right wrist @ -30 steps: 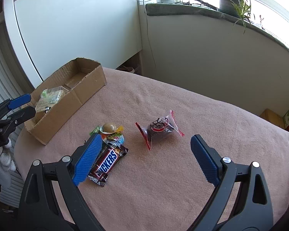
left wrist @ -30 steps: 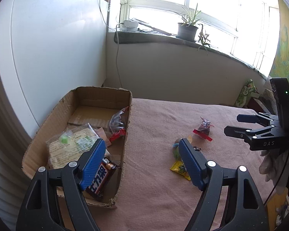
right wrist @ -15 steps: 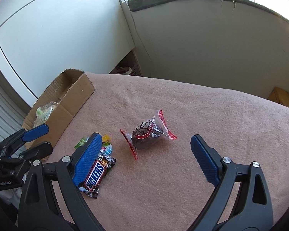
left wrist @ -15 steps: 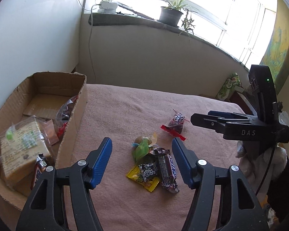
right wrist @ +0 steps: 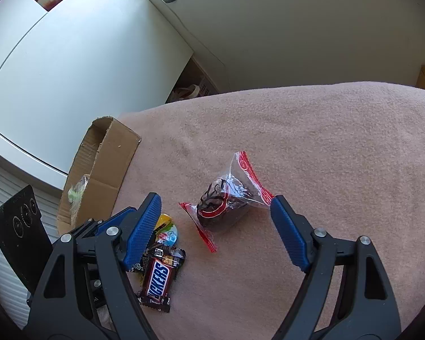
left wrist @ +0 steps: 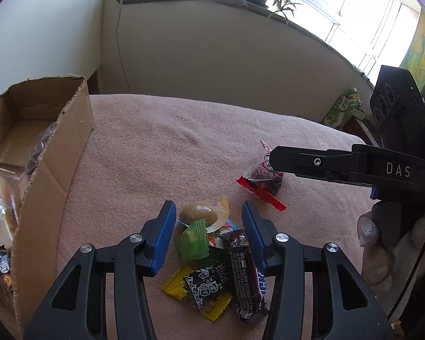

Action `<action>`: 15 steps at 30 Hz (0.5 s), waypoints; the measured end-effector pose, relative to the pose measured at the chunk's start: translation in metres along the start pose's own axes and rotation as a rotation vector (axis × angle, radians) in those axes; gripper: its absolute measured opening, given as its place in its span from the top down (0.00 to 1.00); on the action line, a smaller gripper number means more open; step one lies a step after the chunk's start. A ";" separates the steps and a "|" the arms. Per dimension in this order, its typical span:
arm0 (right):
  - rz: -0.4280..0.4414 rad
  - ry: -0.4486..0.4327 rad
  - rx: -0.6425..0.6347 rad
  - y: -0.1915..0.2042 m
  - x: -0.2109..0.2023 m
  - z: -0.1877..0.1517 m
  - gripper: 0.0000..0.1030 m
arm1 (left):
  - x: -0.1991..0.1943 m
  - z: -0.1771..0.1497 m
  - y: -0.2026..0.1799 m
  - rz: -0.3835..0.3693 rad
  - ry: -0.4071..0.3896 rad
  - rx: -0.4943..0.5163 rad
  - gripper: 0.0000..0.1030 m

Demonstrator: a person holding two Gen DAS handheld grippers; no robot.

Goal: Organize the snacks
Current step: 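Grasp the red-striped pastry bag with the right gripper while the left gripper grasps the brown round candy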

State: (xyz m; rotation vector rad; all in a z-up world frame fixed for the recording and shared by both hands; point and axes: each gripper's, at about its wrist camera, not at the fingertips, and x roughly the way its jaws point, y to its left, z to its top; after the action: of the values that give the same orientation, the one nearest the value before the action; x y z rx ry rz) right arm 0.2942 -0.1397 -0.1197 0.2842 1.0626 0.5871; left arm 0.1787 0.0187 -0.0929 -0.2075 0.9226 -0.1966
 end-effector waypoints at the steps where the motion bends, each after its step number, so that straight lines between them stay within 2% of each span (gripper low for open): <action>1: 0.002 0.004 0.003 0.001 0.002 0.000 0.20 | 0.002 0.000 0.000 0.003 0.004 -0.001 0.59; 6: -0.002 0.019 0.002 0.005 0.008 0.001 0.20 | 0.008 0.001 0.001 0.012 0.011 0.007 0.63; 15: -0.063 0.042 -0.029 0.010 0.018 -0.004 0.20 | 0.015 0.002 0.005 0.009 0.006 0.009 0.66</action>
State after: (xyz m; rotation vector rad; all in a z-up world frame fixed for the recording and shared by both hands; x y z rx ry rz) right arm 0.2938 -0.1214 -0.1302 0.2127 1.0984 0.5532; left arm 0.1892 0.0196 -0.1048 -0.1945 0.9286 -0.1936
